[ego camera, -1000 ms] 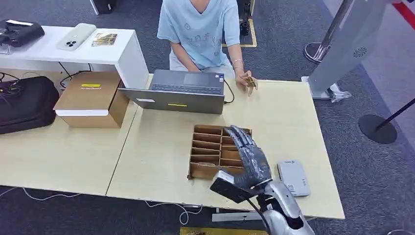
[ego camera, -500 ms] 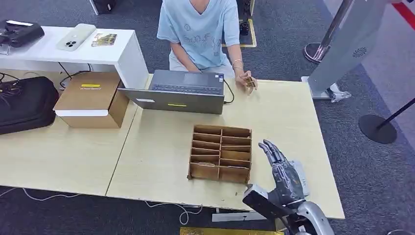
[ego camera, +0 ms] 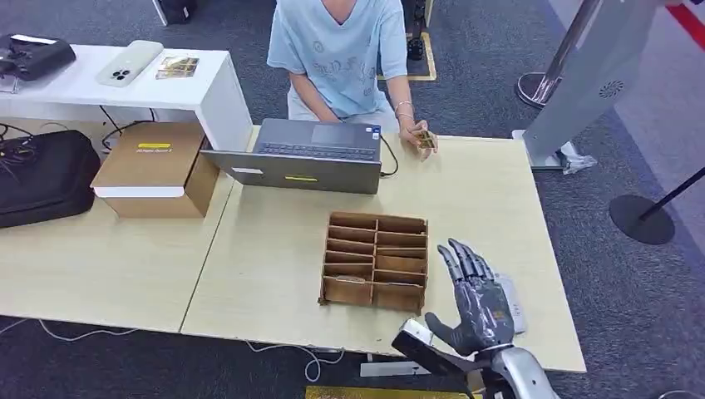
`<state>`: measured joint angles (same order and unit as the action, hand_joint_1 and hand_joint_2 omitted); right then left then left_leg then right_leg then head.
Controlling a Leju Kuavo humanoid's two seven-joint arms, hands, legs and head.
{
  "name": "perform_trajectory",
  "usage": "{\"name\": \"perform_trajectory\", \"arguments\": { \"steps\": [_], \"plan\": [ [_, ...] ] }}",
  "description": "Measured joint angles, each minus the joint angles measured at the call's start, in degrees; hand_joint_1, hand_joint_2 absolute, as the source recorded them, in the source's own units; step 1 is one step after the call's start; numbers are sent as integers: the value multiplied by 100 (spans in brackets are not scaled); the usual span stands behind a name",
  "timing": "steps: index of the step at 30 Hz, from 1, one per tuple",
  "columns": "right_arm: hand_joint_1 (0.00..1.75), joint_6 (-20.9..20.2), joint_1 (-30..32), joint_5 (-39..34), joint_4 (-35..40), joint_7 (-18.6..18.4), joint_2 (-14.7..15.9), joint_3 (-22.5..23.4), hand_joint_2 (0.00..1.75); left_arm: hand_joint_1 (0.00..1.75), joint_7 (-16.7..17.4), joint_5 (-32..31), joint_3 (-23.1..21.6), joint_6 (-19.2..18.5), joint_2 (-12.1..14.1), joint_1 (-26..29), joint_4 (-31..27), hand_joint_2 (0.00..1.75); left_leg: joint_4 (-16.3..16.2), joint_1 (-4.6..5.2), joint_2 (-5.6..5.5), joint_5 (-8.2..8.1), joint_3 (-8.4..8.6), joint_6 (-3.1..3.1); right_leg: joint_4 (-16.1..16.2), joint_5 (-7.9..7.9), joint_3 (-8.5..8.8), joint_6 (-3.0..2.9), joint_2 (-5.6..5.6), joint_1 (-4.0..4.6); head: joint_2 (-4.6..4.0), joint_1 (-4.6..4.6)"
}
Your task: Pass the card to the sensor for recognition and then transmit it.
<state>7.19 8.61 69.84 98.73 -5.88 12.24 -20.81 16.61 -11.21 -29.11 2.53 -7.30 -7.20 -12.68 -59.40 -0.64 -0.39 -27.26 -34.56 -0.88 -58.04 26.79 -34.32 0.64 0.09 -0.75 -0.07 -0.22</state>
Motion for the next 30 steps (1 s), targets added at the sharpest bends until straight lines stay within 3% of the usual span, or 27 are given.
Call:
{"name": "perform_trajectory", "arguments": {
  "steps": [5,14,30],
  "plan": [
    [0,92,-149,727,-90,-201,-148,-423,175,0,76,-190,0,-6,-6,-15,0,0,1,-1,1,0,2,0,-1,0,0,-1,2,1,0,-2],
    [0,-52,-581,1387,-509,-502,-597,-891,175,0,199,-264,0,-116,-26,-35,0,0,1,-1,1,2,4,-1,-4,0,2,-1,1,0,0,0],
    [0,-168,-1056,1728,-1449,-996,-828,-900,175,0,201,-452,0,-258,-26,-59,0,0,1,0,0,2,4,-1,-4,0,2,-1,1,0,0,0]
  ]
}}
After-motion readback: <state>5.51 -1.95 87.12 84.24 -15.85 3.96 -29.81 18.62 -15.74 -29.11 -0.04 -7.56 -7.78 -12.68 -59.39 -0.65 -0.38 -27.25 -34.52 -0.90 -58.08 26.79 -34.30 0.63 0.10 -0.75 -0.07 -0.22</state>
